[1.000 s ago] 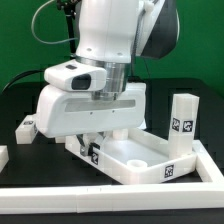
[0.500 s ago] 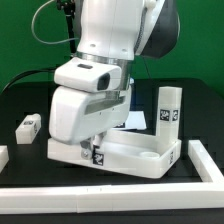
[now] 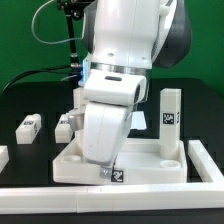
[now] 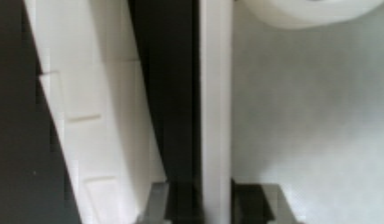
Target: Assemble desk
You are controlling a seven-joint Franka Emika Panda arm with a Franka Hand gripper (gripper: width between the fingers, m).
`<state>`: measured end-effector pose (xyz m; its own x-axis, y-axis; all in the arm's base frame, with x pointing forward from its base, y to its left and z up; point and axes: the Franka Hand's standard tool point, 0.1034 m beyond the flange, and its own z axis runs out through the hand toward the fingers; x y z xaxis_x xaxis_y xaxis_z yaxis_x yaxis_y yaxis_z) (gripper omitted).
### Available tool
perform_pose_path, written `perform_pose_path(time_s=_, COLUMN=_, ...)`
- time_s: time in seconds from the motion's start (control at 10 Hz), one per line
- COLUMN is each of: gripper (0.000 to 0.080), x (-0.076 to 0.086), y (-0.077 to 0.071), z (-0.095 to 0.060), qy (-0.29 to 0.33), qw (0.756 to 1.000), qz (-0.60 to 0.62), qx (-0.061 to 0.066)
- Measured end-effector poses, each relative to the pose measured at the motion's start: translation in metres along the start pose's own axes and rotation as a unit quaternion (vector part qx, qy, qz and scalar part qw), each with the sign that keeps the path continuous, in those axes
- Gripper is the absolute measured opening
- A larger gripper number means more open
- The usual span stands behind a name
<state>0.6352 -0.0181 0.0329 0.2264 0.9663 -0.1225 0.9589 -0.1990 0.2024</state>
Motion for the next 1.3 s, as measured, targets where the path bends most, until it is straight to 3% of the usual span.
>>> perform_pose_path(time_s=0.4, gripper=0.0064, x=0.001, y=0.000, z=0.001, qy=0.000, qw=1.000, qz=0.000, qx=0.000)
perform_pose_path(time_s=0.9, gripper=0.0064, x=0.038, y=0.013, z=-0.001, qy=-0.002, qw=0.999, qz=-0.038, qx=0.012)
perform_pose_path(time_s=1.3, gripper=0.0091, x=0.039, y=0.014, z=0.001, qy=-0.013, qw=0.998, qz=-0.052, qx=0.020)
